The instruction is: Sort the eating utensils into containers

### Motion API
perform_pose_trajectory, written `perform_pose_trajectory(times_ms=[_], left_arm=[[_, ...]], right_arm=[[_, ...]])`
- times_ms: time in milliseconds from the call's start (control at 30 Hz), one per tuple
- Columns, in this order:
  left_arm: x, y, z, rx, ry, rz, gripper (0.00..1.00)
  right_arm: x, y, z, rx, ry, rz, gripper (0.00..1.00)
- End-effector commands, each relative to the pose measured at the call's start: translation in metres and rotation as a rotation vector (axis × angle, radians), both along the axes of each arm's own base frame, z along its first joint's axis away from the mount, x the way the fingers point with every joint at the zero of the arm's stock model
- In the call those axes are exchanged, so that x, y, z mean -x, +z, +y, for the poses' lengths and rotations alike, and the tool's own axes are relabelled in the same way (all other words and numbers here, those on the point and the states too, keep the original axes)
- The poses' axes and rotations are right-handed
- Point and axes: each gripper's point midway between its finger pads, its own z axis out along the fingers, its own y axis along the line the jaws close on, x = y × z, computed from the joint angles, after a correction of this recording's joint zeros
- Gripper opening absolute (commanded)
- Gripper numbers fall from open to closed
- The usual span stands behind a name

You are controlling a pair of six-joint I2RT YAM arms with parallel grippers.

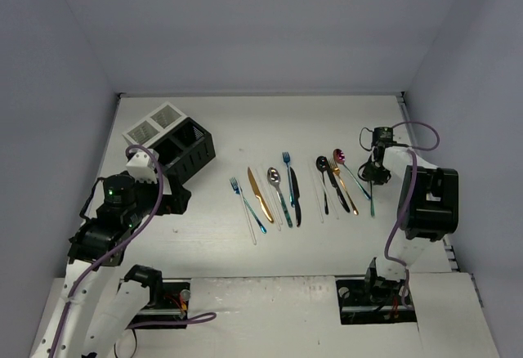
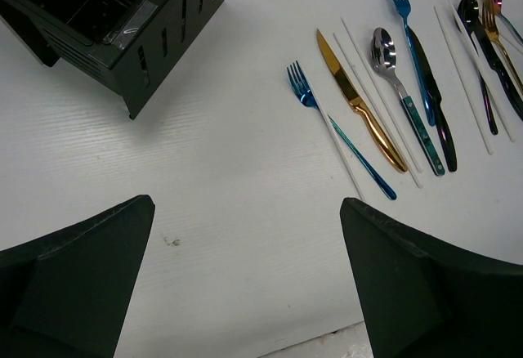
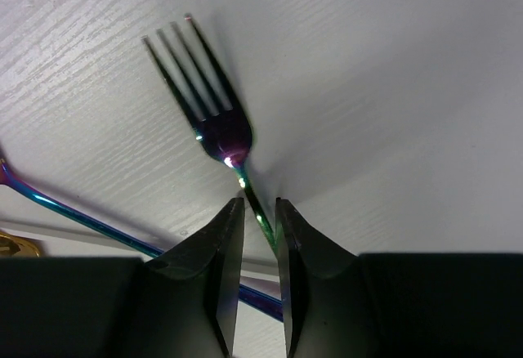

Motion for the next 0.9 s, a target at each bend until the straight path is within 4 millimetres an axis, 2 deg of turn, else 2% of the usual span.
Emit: perform_pose_trajectory(times_ms=[0, 100, 200, 300, 433, 500, 533, 567, 633, 667, 733, 833, 867], left_arm=[[-0.012, 0.021, -0.009, 0.035, -0.021, -0.065, 0.97], [-0.012, 0.024, -0.011, 0.043, -0.03, -0.065, 0.97], [-0.013, 0.03, -0.013, 0.054, -0.039, -0.08, 0.97], [-0.012, 0.041, -0.016, 0.067, -0.051, -0.102, 0.97], [-0.013, 0.064, -0.023, 0.107, -0.082, -0.141, 0.97], [-0.013, 0.081, -0.034, 0.158, -0.125, -0.154, 0.97], [-0.015, 0.093, -0.039, 0.182, -0.138, -0.169, 0.97], [-0.017, 0.101, -0.041, 0.195, -0.143, -0.185, 0.97], [-0.021, 0.121, -0.045, 0.22, -0.154, -0.219, 0.97], [-0.023, 0.133, -0.048, 0.232, -0.16, -0.24, 0.97], [-0.031, 0.144, -0.055, 0.257, -0.17, -0.251, 0.97], [-0.039, 0.163, -0.074, 0.309, -0.199, -0.272, 0.97], [-0.041, 0.168, -0.081, 0.312, -0.209, -0.281, 0.96]], right_arm=[[-0.004, 0.006, -0.007, 0.056, 0.016, -0.005, 0.09], [-0.006, 0.013, -0.007, 0.077, 0.04, -0.016, 0.01], [-0.012, 0.029, -0.006, 0.13, 0.06, -0.049, 0.0], [-0.025, 0.064, 0.003, 0.213, 0.098, -0.13, 0.0], [-0.043, 0.116, 0.046, 0.225, 0.229, -0.276, 0.0], [-0.053, 0.15, 0.085, 0.179, 0.363, -0.373, 0.0], [-0.052, 0.166, 0.108, 0.162, 0.428, -0.421, 0.0], [-0.05, 0.187, 0.14, 0.137, 0.524, -0.484, 0.0], [-0.043, 0.215, 0.18, 0.099, 0.646, -0.562, 0.0], [-0.033, 0.224, 0.209, 0.077, 0.732, -0.591, 0.0], [-0.012, 0.245, 0.253, 0.044, 0.867, -0.656, 0.0], [0.023, 0.271, 0.307, -0.018, 1.025, -0.751, 0.0], [0.032, 0.276, 0.318, -0.037, 1.055, -0.778, 0.0]])
